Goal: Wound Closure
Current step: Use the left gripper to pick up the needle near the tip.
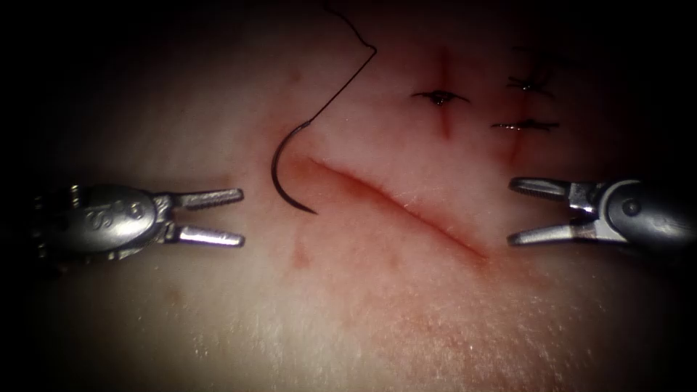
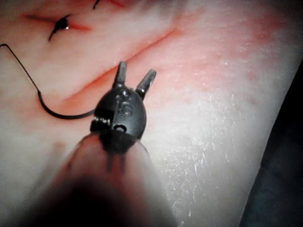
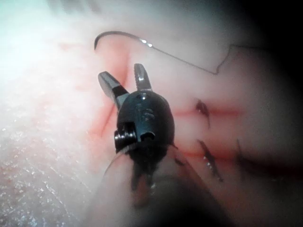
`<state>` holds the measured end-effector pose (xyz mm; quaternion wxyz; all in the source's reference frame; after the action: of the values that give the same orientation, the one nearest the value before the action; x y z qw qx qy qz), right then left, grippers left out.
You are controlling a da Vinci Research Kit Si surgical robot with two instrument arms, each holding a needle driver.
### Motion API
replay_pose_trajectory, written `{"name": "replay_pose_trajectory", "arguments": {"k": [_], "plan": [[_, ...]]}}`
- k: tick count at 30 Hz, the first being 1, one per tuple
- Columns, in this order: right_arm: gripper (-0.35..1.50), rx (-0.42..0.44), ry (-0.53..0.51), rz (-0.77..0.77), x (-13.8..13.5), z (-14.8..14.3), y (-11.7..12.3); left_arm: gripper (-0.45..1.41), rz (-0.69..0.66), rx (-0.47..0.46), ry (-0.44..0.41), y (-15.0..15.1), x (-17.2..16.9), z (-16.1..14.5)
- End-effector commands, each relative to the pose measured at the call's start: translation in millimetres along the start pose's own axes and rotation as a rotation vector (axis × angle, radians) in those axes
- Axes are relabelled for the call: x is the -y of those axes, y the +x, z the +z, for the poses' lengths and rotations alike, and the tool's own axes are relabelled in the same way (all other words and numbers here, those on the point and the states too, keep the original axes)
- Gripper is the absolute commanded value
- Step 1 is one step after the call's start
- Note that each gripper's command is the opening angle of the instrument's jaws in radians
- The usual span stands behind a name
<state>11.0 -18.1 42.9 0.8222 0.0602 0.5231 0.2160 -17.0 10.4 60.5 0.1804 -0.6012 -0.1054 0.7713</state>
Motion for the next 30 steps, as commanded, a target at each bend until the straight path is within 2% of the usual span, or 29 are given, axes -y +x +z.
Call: {"name": "replay_pose_trajectory", "arguments": {"k": [1, 7, 10, 20, 24, 30], "plan": [[0.66, -0.003, 0.001, -0.001, -0.2, 1.0, 0.3, 0.17, -0.001, 0.001, 0.000, -0.5, -0.1, 0.6], [0.78, -0.003, 0.003, -0.003, -0.1, 0.8, 0.7, 0.31, -0.005, 0.015, 0.024, 0.1, -0.4, 1.2], [0.80, -0.003, 0.003, -0.003, -0.1, 0.7, 0.7, 0.31, -0.009, 0.030, 0.049, 0.4, -0.4, 1.7], [0.83, 0.002, 0.006, -0.004, -0.1, 0.7, 0.7, 0.29, -0.009, 0.246, 0.071, -0.9, 1.9, 4.9], [0.83, 0.002, 0.006, -0.004, 0.1, 0.7, 0.8, 0.27, 0.012, 0.381, 0.020, -3.0, 2.5, 7.1], [0.83, 0.005, 0.007, -0.004, 0.1, 0.7, 0.9, 0.27, 0.015, 0.483, -0.071, -5.8, 3.1, 9.1]]}}
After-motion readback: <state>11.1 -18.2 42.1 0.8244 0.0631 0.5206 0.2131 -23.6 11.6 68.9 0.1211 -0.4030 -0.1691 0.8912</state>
